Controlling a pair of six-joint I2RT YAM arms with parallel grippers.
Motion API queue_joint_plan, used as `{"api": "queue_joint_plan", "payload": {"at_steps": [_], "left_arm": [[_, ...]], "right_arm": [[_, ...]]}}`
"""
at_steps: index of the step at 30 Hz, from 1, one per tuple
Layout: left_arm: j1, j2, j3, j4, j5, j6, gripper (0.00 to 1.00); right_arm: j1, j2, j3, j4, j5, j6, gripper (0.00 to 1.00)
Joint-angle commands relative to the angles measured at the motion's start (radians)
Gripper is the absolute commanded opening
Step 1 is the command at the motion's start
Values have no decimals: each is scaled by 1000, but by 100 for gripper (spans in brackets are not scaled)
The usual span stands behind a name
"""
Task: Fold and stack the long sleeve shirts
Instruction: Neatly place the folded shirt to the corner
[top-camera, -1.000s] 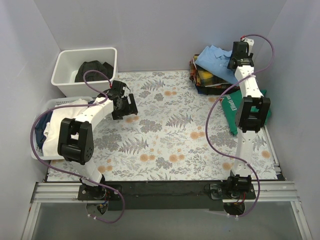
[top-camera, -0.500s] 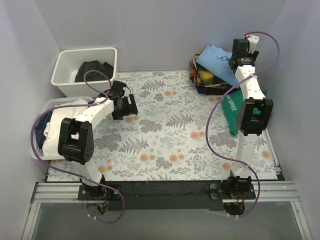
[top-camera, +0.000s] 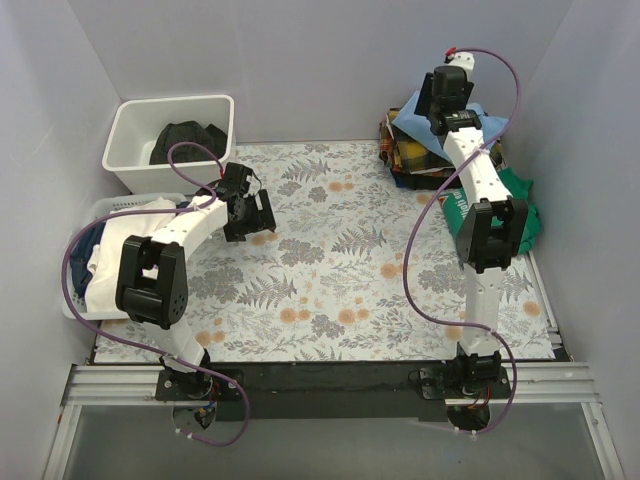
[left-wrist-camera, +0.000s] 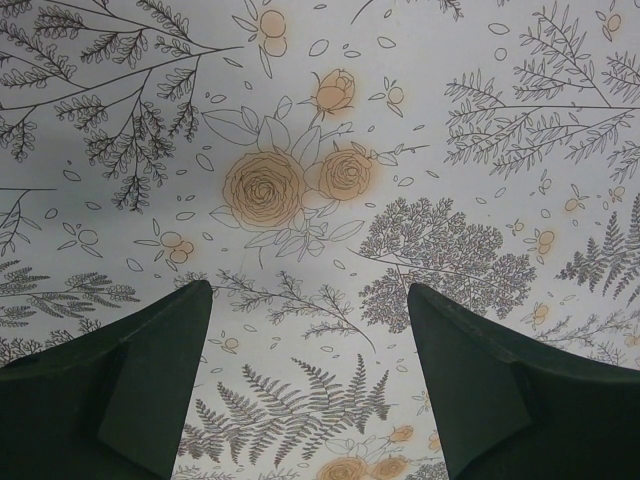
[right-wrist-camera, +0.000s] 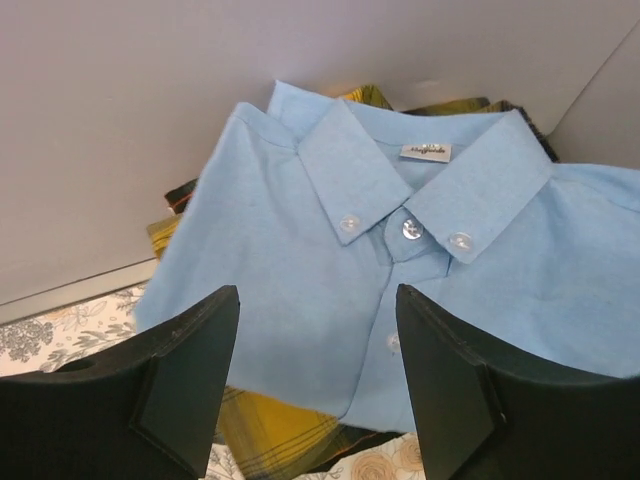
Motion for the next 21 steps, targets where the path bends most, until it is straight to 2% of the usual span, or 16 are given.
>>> {"api": "queue_joint_plan", "payload": {"at_steps": [1, 6, 9, 14, 20, 21], "left_arm": [[-4, -55, -13, 14, 4, 7, 80], [-4, -51, -12, 15, 6, 4, 80], [-5, -49, -7, 17, 9, 1, 79], [-4, -54, -13, 27, 9, 1, 80], [-9, -80, -6, 41, 41, 14, 81], [-12, -86, -6, 50, 42, 21, 82]], "right_arm": [[-100, 87, 36, -32, -174, 102, 70], [-124, 178, 37, -74, -440, 67, 64], [-116, 180, -2, -112, -503, 26, 62], [-111, 138, -85, -126, -471, 0, 62], [-111, 92, 22, -128, -381, 12, 63], [-110, 81, 42, -128, -321, 20, 64]]}}
